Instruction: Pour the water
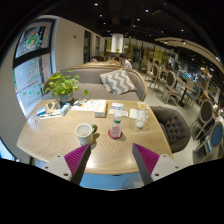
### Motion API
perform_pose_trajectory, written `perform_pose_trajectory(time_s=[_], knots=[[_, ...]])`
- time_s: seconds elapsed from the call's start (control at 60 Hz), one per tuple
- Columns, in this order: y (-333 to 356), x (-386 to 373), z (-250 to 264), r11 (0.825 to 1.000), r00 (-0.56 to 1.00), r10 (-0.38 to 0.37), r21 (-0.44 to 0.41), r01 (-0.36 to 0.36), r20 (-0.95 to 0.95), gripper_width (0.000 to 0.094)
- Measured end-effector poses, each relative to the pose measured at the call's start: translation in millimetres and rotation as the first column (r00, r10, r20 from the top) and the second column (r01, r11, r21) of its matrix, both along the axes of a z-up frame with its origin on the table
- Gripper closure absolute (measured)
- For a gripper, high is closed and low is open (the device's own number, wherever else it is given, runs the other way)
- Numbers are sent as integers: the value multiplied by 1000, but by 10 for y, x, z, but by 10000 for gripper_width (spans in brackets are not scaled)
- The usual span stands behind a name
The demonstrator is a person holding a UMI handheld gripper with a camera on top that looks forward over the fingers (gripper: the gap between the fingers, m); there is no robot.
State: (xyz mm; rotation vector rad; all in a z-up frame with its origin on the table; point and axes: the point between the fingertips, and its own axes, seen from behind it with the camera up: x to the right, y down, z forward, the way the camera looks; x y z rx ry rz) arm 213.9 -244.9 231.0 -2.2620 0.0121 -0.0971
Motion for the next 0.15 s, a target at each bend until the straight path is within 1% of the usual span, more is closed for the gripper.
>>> perform_pose_trajectory(time_s=[0.083, 0.15], knots=[[-77, -25, 10, 1000, 1000, 5, 8, -5, 20, 82], [-138, -56, -25, 1000, 1000, -3, -9, 3, 0, 80]])
